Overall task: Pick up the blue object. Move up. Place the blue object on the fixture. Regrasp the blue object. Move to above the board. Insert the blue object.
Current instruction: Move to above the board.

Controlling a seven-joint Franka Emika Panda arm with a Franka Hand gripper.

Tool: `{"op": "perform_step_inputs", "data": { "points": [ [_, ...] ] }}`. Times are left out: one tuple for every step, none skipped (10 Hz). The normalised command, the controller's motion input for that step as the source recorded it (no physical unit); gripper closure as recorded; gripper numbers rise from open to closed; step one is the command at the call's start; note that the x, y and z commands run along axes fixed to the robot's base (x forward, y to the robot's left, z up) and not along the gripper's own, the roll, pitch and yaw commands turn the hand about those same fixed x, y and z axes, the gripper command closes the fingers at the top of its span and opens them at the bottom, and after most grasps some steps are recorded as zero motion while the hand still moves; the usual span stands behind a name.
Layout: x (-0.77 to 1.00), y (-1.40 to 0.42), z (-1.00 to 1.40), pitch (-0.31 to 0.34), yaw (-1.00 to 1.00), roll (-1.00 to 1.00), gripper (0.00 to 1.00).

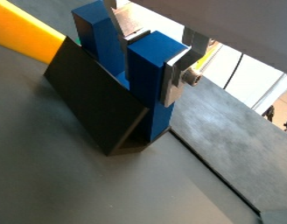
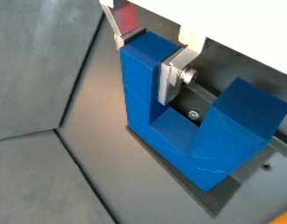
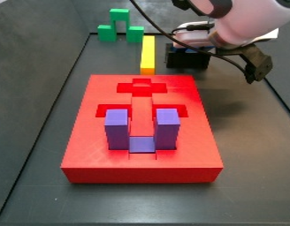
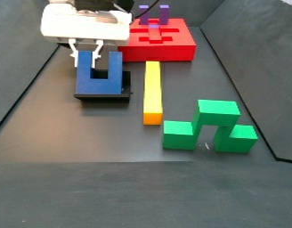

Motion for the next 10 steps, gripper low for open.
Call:
{"op": "perform_step_inputs", "data": {
  "points": [
    [-0.04,-0.01,1.40,0.031,-0.04,0.01,1.00],
    [-0.06,-0.02,1.40,0.014,-0.04,-0.02,1.00],
    [-0.07,0.01,1.40,0.009,-0.02,-0.01,1.00],
    [-0.06,0.00,1.40,0.033,-0.02,-0.01,1.00],
    [-0.05,-0.02,1.40,0.058,-0.01,0.00,1.00],
    [-0.05,-0.01,1.40,0.050,0.00,0.00,1.00],
    [-0.05,-0.01,1.40,0.054,0.01,-0.02,1.00],
    [-0.01,-0.01,0.62,0.059,0.02,-0.01,1.00],
    [-1.24,-1.40,0.29,0.105,-0.11,-1.00,1.00],
    [-1.24,-1.40,0.23,0.107,-0.11,-1.00,1.00]
  ]
}}
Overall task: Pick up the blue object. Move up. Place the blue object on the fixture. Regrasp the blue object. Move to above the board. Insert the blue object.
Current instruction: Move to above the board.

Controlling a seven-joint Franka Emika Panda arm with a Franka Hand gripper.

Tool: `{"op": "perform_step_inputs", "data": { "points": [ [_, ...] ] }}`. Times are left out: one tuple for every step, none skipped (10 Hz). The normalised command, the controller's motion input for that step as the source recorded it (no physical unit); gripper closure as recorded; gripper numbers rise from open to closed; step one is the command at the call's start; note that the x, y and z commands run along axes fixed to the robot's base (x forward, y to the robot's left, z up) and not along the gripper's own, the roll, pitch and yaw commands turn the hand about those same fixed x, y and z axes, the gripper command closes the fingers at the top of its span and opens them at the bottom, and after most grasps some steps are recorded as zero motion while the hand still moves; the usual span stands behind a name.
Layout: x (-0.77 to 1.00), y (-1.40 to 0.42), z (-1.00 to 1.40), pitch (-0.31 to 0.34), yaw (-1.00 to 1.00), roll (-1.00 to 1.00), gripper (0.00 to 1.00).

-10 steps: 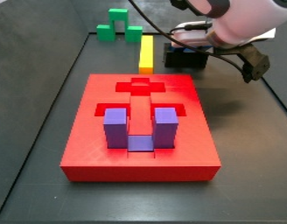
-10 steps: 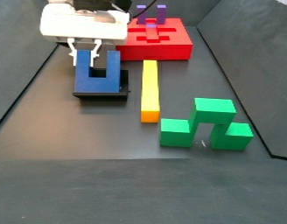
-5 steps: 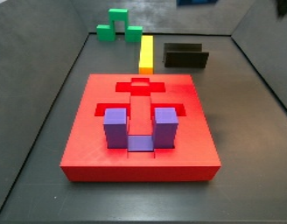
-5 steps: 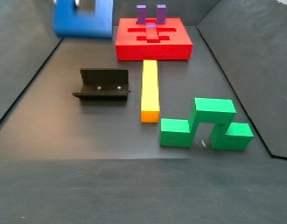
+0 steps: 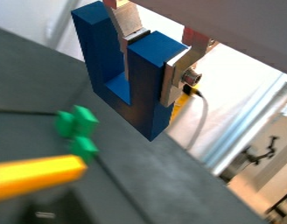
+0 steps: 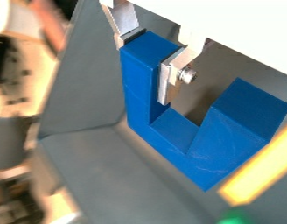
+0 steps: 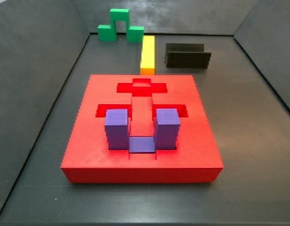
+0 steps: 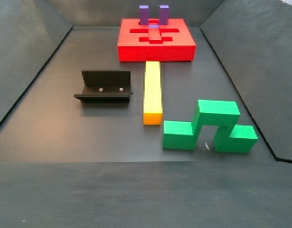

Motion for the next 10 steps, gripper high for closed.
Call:
{"op": "perform_step_inputs", "data": {
  "points": [
    [-1.35,-1.40,0.26,0.074,-0.10,-1.00,1.00],
    [-1.40,-1.40,0.22,0.072,-0.09,-1.00,1.00],
    [-1.40,-1.39,0.22,0.079,-0.09,-1.00,1.00],
    [-1.40,-1.38,0.21,0.086,-0.08,-1.00,1.00],
    [-0.70,-0.67,0.10,0.090,-0.07,-1.00,1.00],
    [-0.33,-0.30,0.03,0.095,-0.06,-1.00,1.00],
    [-0.15,-0.14,0.02,0.105,-0.06,-1.00,1.00],
    [-0.11,-0.08,0.03,0.084,-0.05,-1.00,1.00],
    [-0.10,-0.02,0.01,0.059,-0.04,-1.00,1.00],
    [-0.09,0.02,0.00,0.041,-0.04,-0.95,1.00]
  ]
}}
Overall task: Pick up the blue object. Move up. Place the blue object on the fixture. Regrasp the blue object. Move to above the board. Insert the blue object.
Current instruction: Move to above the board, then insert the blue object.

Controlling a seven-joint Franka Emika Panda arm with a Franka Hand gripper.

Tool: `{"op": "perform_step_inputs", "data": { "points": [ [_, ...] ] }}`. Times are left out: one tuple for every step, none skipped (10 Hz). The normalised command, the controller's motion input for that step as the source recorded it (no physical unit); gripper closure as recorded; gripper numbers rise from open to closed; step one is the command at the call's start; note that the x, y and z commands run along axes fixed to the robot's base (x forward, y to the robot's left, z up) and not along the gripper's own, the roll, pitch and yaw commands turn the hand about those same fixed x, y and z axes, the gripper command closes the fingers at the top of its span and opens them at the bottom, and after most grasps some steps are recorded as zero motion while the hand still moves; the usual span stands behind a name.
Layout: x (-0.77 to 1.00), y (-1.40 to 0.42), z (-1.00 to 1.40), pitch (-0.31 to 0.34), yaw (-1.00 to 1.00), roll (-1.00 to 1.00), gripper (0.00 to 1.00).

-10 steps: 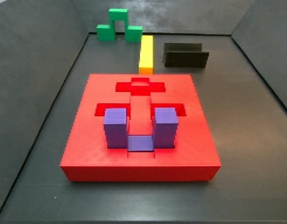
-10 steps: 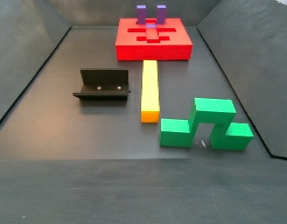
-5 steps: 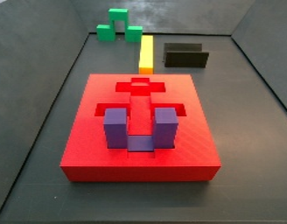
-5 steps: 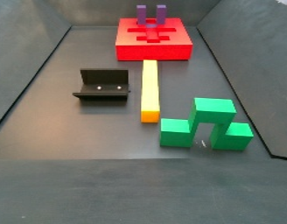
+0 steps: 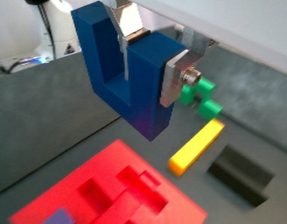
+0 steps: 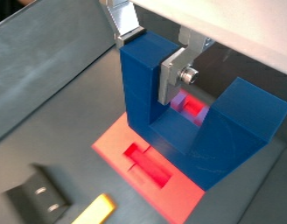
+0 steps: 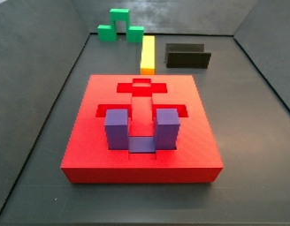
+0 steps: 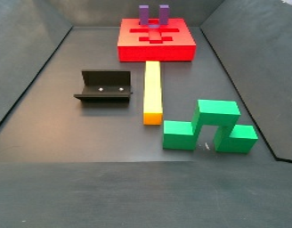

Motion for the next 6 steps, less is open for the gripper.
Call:
{"op": "perform_step_inputs", "data": {
  "points": [
    [-0.06,0.02,0.01,0.006,-0.01,-0.55,1.00],
    [-0.04,0.01,0.00,-0.010,-0.01,-0.33,1.00],
    [0.00,0.00,-0.04,0.000,0.00,0.00,1.00],
    [0.00,0.00,-0.33,0.000,0.00,0.00,1.00],
    [0.34,0.00,-0.93,-0.127,0.00,0.00,1.00],
    [0.74,0.00,-0.85,-0.186,0.03,-0.05,1.00]
  ]
}}
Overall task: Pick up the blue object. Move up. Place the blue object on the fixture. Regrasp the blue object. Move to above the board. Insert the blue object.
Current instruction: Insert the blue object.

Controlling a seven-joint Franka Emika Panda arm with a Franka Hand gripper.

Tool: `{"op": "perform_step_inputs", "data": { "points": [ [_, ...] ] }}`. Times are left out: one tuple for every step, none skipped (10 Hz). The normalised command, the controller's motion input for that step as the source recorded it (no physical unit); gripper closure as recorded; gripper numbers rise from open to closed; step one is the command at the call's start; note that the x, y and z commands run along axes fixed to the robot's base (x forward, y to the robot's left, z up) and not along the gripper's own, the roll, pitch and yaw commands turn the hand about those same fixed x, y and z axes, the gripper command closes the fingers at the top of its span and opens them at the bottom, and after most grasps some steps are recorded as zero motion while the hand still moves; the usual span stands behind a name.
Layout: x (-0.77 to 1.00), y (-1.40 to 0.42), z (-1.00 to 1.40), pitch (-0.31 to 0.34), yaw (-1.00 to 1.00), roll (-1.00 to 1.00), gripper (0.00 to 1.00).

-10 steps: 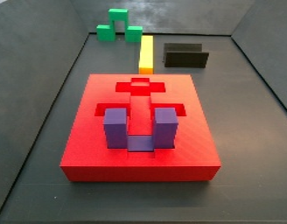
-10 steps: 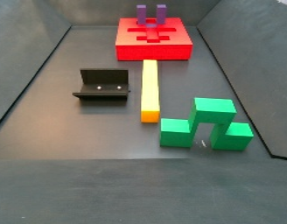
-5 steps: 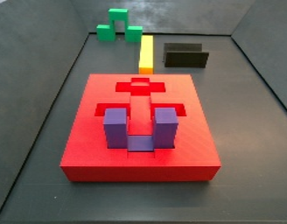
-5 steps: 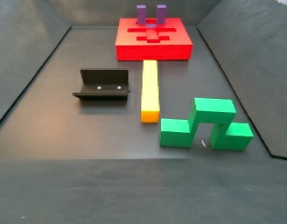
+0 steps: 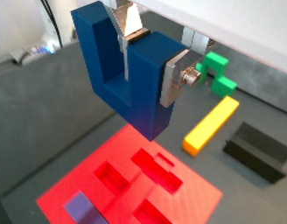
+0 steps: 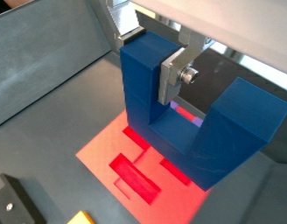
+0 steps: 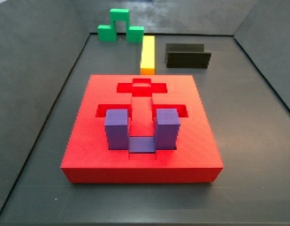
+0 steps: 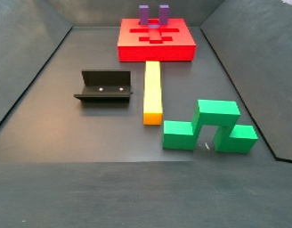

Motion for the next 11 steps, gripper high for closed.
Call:
{"op": "perform_step_inputs", "data": {
  "points": [
    [0.85,0.00,-0.78,-0.194,0.00,-0.11,1.00],
    [0.88,0.01,-0.76,-0.190,0.00,-0.13,1.00],
    [0.76,0.07,-0.77,-0.210,0.01,-0.08,1.00],
    [0.37,0.16,-0.55,-0.314,0.07,-0.08,1.00],
    [0.36,0.16,-0.52,-0.323,0.05,-0.06,1.00],
    [0.22,0.18,-0.49,-0.326,0.02,-0.01,1.00],
    [0.13,0.10,-0.47,-0.336,0.03,0.00,1.00],
    [0.01,0.00,-0.25,-0.221,0.03,0.11,1.00],
    [0.00,0.06,-0.29,-0.214,0.01,0.09,1.00],
    [-0.15,0.08,-0.21,-0.173,0.00,0.06,1.00],
    [-0.08,0.15,-0.23,-0.179,0.00,0.23,1.00]
  ]
}}
